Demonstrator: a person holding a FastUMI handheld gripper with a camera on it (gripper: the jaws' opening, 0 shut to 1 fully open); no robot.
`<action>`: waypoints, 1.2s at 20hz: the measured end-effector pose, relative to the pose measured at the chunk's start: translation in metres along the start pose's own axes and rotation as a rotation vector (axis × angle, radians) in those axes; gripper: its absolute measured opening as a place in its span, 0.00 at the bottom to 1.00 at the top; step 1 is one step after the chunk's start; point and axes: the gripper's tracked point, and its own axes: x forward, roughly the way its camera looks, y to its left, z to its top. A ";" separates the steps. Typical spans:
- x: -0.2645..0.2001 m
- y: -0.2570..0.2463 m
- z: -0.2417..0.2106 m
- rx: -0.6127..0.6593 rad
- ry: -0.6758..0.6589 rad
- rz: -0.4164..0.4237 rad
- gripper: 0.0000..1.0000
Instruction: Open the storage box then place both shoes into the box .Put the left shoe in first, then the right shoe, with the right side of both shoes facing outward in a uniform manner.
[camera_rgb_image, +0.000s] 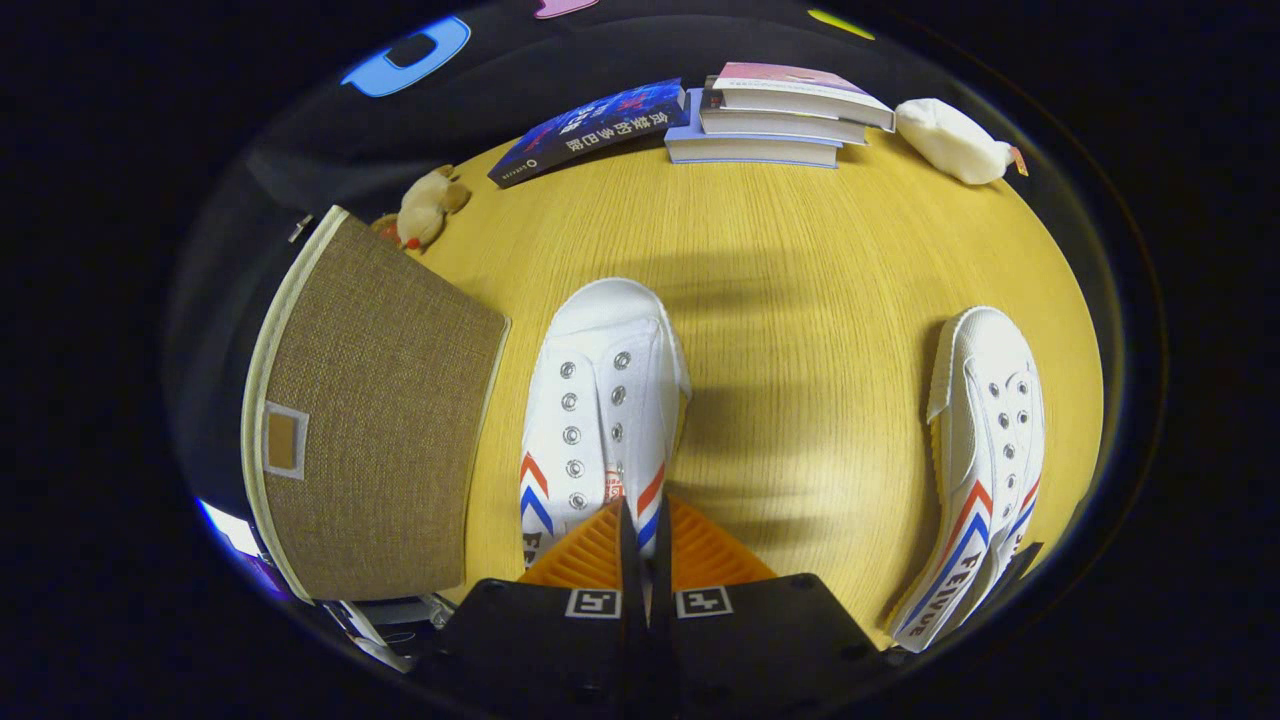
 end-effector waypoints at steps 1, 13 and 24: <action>-0.005 0.005 0.002 0.023 -0.011 0.000 0.05; -0.179 0.075 0.065 0.170 -0.297 0.035 0.05; -0.146 0.236 0.057 0.152 -0.233 0.231 0.05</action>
